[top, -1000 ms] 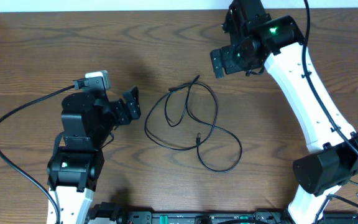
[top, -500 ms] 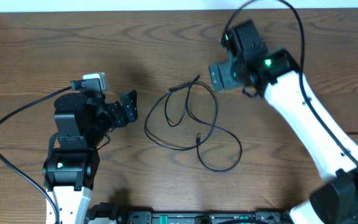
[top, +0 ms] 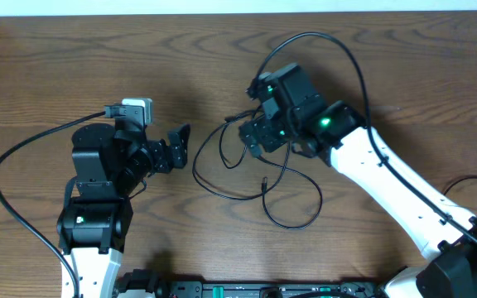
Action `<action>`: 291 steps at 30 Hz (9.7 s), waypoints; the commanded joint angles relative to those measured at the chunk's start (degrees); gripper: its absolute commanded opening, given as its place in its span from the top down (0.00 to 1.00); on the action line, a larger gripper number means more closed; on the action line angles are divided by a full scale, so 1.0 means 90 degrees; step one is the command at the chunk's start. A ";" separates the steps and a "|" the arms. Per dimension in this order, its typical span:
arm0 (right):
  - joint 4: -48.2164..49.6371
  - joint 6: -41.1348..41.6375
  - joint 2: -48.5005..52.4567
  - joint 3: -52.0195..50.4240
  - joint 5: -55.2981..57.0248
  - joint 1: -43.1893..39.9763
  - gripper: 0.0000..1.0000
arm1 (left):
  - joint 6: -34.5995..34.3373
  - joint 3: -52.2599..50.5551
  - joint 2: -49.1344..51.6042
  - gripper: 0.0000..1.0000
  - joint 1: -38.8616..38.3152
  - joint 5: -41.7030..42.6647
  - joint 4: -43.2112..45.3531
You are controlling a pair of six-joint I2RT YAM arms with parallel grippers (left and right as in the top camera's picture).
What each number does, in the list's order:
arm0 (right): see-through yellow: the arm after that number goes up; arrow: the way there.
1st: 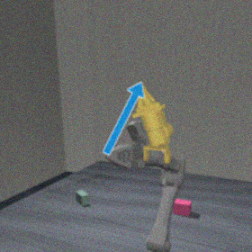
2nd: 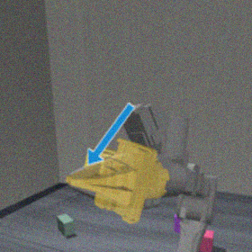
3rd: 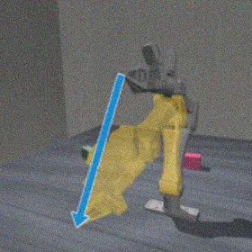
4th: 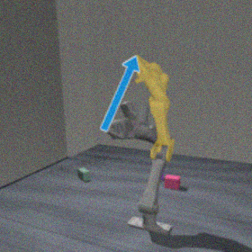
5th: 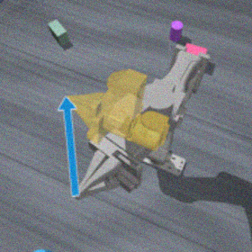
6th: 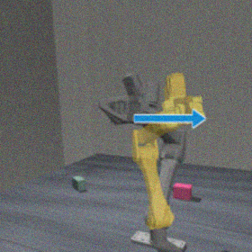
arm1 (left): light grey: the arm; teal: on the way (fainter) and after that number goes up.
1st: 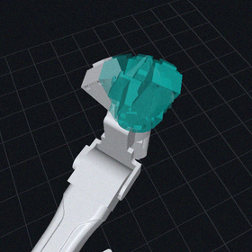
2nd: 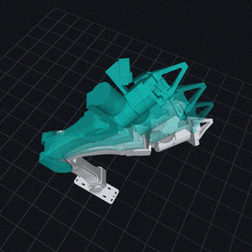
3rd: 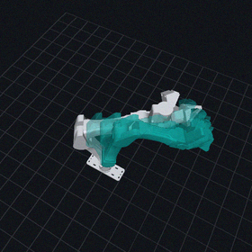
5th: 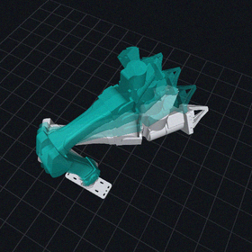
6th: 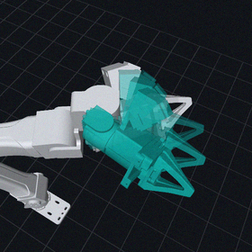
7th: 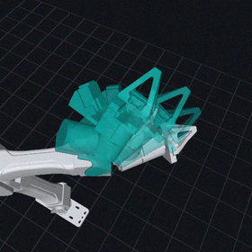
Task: Untangle cables
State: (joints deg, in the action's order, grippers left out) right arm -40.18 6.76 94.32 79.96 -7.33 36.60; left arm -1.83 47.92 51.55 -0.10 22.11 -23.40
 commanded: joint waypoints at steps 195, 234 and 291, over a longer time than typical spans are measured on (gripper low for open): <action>-0.2812 0.1290 0.5484 0.7599 0.1297 -0.8267 0.01 | -0.0347 -0.0051 -0.0539 0.03 0.0015 0.0860 -0.1158; -0.3961 0.2234 0.0454 0.3762 0.1955 -0.8745 0.01 | 0.0197 -0.0051 -0.0556 0.03 0.0017 0.1052 -0.1348; -0.0248 0.0984 -0.6509 -0.4175 0.1875 -0.3633 0.01 | 0.0175 -0.0078 -0.2368 0.03 0.0015 -0.0692 -0.2290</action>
State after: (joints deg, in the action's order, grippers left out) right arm -43.11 13.63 38.06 44.75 8.29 3.01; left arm -0.16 47.92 32.36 -0.10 18.57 -42.76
